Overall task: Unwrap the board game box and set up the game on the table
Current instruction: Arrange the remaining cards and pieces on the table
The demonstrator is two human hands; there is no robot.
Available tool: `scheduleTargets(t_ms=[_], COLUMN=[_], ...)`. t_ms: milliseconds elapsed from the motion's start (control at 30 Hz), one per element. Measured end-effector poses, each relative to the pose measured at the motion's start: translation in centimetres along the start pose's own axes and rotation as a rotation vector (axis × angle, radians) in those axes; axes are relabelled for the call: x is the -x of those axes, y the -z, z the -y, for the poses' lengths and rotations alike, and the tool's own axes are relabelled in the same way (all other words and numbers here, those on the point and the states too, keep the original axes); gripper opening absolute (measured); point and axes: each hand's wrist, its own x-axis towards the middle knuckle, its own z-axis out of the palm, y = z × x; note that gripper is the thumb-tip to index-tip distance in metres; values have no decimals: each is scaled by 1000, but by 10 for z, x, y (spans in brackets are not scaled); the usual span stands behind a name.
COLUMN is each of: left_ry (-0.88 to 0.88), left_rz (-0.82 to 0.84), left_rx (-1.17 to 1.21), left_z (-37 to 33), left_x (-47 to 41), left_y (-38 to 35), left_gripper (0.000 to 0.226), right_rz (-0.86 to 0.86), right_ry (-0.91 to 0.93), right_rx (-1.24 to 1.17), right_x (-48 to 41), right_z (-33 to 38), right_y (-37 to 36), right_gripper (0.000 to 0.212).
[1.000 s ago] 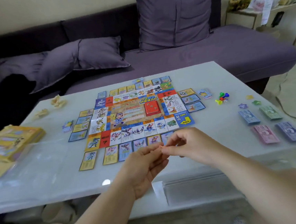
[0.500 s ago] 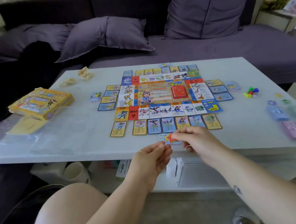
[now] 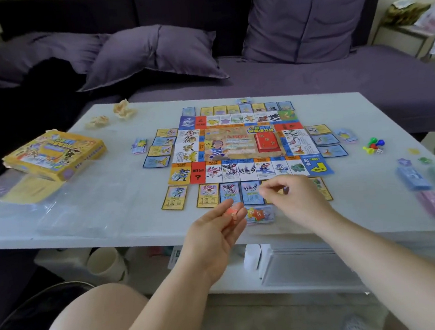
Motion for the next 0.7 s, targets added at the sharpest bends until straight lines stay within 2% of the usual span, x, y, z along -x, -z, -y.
scheduleTargets(t_ms=[133,267,500,600,700], left_ry=[-5,4,47,34,44], left_rz=[84,104,153,152,128], left_rx=[-62,-159,-217,-189,-135], left_z=[4,5,8,7,7], left_x=[-3,-14,-55,-77,-101], left_y=[-15,-38,-93,-121,-146], left_gripper=[21,15,15,13,13], right_rz=[262,287,123,-49,-217], right_ry=[-36,-79,-110,-182,-198], right_rx=[-141,-211,-334,-417,-277], right_x=[7,0,-31,-59,-94], right_z=[11,5,-22,-51,-90], right_y=[10,26,61,86,119], right_gripper=[14,15,5,9,17])
